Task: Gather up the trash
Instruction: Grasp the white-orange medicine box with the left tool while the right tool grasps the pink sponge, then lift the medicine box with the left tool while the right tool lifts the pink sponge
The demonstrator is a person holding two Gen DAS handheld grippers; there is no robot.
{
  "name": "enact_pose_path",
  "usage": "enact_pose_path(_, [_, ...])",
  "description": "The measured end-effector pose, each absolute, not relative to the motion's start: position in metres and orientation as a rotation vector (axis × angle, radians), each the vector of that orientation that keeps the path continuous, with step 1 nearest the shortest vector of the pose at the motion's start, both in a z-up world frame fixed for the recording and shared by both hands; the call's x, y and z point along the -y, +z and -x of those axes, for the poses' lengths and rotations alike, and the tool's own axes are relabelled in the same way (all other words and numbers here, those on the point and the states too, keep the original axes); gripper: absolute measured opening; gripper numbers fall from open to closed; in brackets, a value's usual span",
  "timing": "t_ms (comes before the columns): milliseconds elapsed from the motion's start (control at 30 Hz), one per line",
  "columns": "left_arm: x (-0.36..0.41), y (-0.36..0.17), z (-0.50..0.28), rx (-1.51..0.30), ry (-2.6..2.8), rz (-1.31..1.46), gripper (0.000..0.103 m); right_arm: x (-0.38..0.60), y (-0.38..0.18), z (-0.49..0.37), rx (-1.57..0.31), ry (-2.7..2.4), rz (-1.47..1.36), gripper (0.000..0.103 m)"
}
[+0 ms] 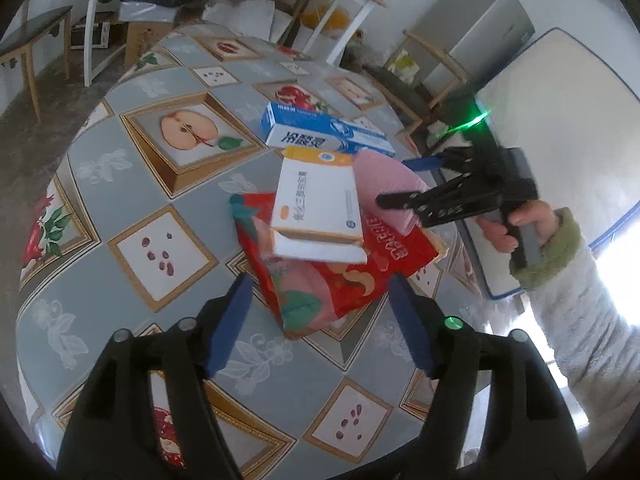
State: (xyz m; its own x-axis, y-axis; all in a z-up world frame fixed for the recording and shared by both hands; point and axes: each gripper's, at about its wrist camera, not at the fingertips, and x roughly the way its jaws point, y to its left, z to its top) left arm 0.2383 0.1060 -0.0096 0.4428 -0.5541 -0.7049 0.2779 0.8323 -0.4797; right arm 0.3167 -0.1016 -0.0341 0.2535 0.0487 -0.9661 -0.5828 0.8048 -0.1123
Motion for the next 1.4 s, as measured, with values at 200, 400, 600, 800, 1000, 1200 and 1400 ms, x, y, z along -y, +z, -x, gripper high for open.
enact_pose_path(200, [-0.096,0.007,-0.265,-0.936,-0.514,0.306,0.09,0.091,-0.037,-0.317,-1.247,0.44,0.524,0.085])
enact_pose_path(400, [-0.054,-0.007,-0.311,-1.039,-0.493,0.17,0.092,0.082,-0.041,-0.311,-1.221,0.422,0.579,0.085])
enact_pose_path(600, [-0.027,-0.034,-0.333,-1.138,-0.448,0.064,0.092,0.086,-0.051,-0.309,-1.205,0.376,0.593,0.085])
enact_pose_path(800, [-0.022,-0.044,-0.34,-1.16,-0.397,0.045,0.092,0.102,-0.04,-0.307,-1.151,0.356,0.517,0.08])
enact_pose_path(1000, [-0.015,-0.053,-0.348,-1.171,-0.326,-0.025,0.092,0.123,-0.013,-0.298,-1.091,0.303,0.43,0.08])
enact_pose_path(1200, [-0.01,-0.054,-0.344,-1.152,-0.3,-0.056,0.068,0.145,0.024,-0.261,-1.023,0.292,0.284,0.08])
enact_pose_path(1400, [-0.022,-0.04,-0.332,-1.074,-0.298,-0.008,0.067,0.154,0.038,-0.208,-0.974,0.303,0.189,0.08])
